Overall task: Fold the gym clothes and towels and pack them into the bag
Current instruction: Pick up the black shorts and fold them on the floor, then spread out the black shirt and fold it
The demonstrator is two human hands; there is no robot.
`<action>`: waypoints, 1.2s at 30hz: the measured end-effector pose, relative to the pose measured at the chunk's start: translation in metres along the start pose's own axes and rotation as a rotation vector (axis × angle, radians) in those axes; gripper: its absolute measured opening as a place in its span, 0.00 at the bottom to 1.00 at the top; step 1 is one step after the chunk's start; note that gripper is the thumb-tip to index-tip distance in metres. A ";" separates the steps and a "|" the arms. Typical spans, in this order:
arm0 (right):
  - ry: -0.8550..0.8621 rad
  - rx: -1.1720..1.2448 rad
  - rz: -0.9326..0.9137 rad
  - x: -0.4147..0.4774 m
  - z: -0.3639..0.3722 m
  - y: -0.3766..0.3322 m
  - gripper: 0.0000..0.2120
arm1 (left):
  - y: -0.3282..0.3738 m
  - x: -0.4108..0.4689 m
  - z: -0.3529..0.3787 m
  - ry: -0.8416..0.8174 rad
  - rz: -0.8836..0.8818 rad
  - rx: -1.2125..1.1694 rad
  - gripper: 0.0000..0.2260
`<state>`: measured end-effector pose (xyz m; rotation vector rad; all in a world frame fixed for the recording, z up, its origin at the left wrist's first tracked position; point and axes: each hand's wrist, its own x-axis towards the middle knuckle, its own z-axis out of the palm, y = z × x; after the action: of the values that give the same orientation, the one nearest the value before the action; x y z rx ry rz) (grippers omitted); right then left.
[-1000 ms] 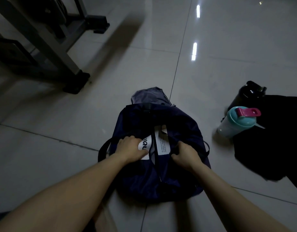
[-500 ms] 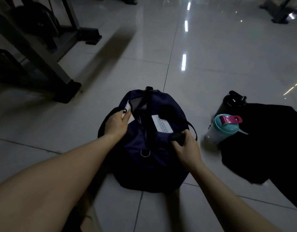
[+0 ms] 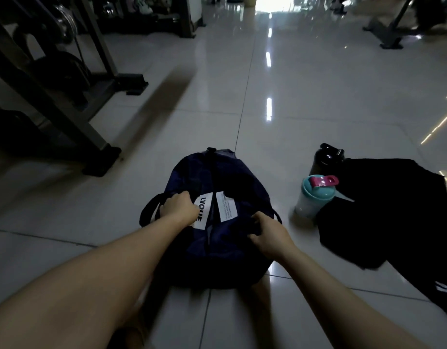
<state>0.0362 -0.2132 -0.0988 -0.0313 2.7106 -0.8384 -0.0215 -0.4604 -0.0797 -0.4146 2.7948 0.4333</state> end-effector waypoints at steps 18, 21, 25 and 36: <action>0.602 0.237 0.350 -0.114 -0.201 0.095 0.05 | 0.283 -0.150 0.016 -0.058 0.706 0.091 0.09; 0.584 0.227 0.439 -0.131 -0.196 0.143 0.05 | 0.309 -0.145 0.054 -0.179 0.737 0.112 0.06; 0.493 0.227 0.526 -0.137 -0.167 0.225 0.06 | 0.345 -0.130 0.113 -0.248 0.844 0.229 0.07; 0.089 -0.201 0.691 -0.105 -0.112 0.357 0.42 | 0.320 -0.073 0.240 -0.207 1.040 0.466 0.13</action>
<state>0.1283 0.1559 -0.1800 0.8586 2.5791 -0.3628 -0.0013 -0.0718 -0.1962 1.1397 2.5566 -0.0114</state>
